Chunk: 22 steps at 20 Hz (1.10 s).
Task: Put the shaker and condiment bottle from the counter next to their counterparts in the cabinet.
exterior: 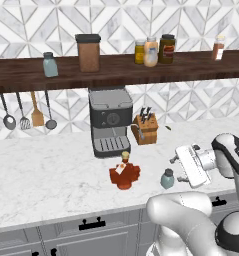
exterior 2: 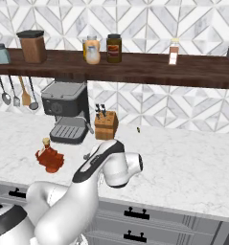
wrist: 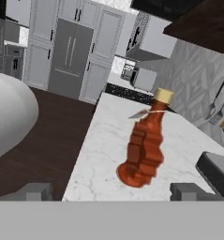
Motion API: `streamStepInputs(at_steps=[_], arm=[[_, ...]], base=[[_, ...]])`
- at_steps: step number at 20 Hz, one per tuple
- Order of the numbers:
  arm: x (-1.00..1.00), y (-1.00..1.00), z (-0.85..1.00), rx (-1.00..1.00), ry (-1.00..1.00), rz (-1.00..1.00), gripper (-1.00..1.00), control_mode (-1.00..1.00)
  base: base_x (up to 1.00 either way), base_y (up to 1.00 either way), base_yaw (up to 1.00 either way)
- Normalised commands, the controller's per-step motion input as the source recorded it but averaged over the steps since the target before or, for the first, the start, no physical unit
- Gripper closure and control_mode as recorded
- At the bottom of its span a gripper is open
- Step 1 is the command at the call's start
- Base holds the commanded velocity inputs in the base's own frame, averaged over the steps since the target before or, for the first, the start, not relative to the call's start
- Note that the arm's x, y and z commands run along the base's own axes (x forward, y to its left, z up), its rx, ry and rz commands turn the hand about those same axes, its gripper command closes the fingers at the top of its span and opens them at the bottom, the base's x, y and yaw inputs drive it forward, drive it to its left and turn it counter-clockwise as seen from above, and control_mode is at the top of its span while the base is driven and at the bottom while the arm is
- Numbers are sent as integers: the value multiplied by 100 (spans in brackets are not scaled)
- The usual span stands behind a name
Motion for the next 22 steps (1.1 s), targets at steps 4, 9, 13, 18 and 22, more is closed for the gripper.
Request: streamStepInputs(at_steps=[4,9,13,18,22], arm=[[10,0,-12,0,0,3,-100,-100],[28,0,-14,0,0,3,-100,-100],[29,0,-11,0,0,2,-100,-100],[33,0,-17,0,-1,4,-100,-100],[25,-5,-19,0,0,6,-100,-100]], base=[[0,0,0],[0,0,0],[0,0,0],[0,0,0],[0,0,0]])
